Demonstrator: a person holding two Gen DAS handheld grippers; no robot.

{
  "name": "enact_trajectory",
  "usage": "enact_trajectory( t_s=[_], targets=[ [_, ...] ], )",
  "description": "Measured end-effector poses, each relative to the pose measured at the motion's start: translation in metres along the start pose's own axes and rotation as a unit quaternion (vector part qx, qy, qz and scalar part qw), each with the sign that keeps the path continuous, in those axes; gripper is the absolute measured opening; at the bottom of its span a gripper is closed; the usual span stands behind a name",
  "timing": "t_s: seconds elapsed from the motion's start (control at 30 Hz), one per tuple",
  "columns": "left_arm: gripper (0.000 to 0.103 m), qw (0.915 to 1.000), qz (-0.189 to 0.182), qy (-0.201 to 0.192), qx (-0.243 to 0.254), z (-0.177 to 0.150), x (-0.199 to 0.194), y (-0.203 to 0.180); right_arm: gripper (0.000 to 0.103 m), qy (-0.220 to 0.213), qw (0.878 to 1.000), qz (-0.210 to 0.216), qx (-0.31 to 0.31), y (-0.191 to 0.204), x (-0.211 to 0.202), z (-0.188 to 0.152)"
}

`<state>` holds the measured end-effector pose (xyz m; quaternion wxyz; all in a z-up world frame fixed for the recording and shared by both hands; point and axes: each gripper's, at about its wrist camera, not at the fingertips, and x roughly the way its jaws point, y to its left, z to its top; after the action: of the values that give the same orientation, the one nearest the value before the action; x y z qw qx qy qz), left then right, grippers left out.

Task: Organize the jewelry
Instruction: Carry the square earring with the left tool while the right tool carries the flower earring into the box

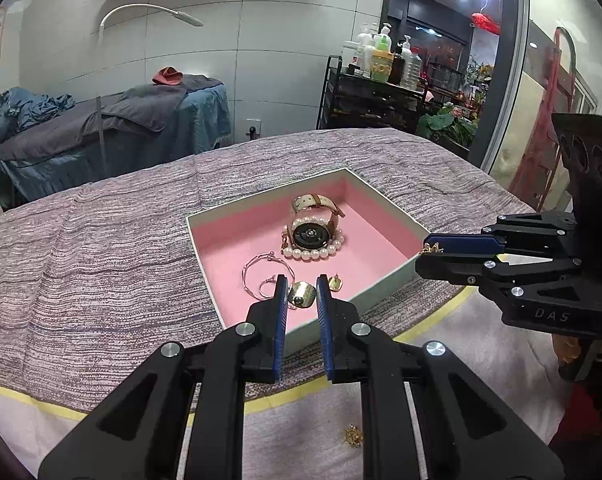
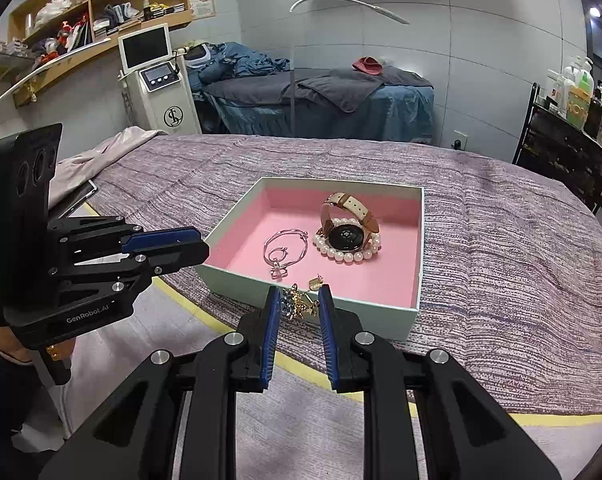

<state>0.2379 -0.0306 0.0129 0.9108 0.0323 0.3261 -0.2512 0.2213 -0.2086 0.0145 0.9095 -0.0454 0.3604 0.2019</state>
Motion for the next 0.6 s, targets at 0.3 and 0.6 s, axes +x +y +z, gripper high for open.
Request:
enact_trajectory(
  t_s=[0.3,0.6],
  targets=[
    [0.015,0.999,-0.006,0.043,0.004,0.016,0.04,0.007,0.019,0.017,1.0,-0.01,0.002,-0.013,0.029,0.02],
    [0.015,0.9966,-0.003,0.082,-0.008,0.039,0.083,0.021,0.019,0.053,0.998,-0.012,-0.02,-0.008,0.062,0.034]
  ],
)
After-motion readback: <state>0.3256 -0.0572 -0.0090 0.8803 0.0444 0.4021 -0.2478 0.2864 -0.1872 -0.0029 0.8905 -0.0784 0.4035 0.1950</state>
